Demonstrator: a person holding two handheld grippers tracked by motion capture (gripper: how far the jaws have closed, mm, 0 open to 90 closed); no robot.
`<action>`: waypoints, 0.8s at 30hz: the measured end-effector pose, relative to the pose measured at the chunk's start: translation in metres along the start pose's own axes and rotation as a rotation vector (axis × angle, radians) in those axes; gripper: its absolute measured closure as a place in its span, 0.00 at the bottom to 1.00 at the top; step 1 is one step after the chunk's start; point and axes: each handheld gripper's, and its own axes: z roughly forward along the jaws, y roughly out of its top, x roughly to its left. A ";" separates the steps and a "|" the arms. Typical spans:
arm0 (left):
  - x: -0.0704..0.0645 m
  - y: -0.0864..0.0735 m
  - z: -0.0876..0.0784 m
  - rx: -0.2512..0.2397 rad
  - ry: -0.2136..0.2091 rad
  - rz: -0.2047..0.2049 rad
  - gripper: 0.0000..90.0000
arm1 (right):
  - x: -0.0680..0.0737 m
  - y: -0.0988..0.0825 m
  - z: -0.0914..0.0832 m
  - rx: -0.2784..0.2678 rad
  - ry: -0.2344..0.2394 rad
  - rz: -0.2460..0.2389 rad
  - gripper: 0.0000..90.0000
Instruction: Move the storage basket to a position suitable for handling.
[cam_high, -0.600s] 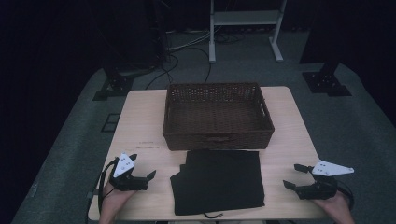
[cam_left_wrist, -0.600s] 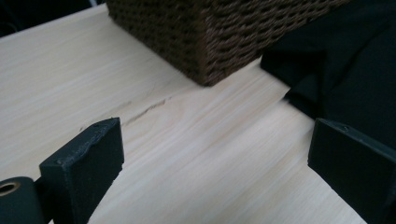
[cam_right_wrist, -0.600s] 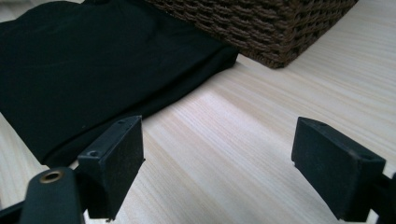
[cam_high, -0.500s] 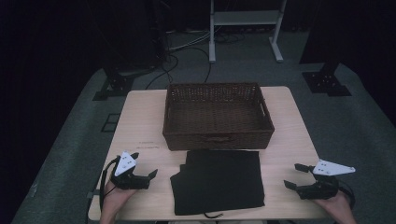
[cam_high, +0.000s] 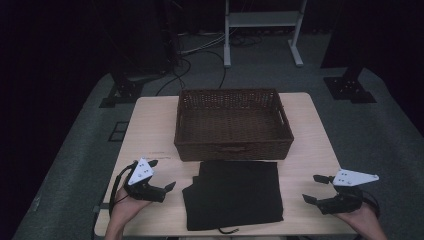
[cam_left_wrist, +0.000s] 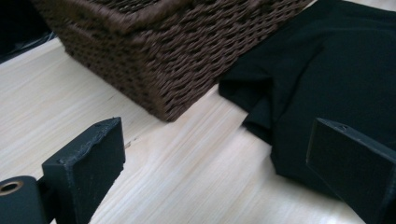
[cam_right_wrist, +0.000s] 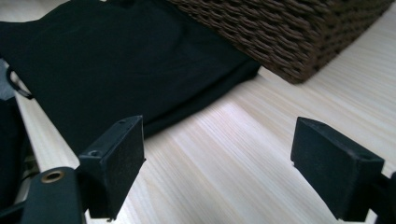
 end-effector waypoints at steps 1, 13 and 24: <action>-0.001 0.002 -0.001 0.001 0.000 0.010 0.04 | 0.001 0.003 0.000 0.006 0.002 -0.010 0.18; -0.007 0.017 0.003 0.016 -0.021 0.063 0.04 | 0.017 0.034 0.009 0.031 0.056 -0.085 0.16; -0.015 0.031 0.002 0.002 -0.066 0.085 0.04 | 0.026 0.050 0.015 0.059 0.096 -0.133 0.16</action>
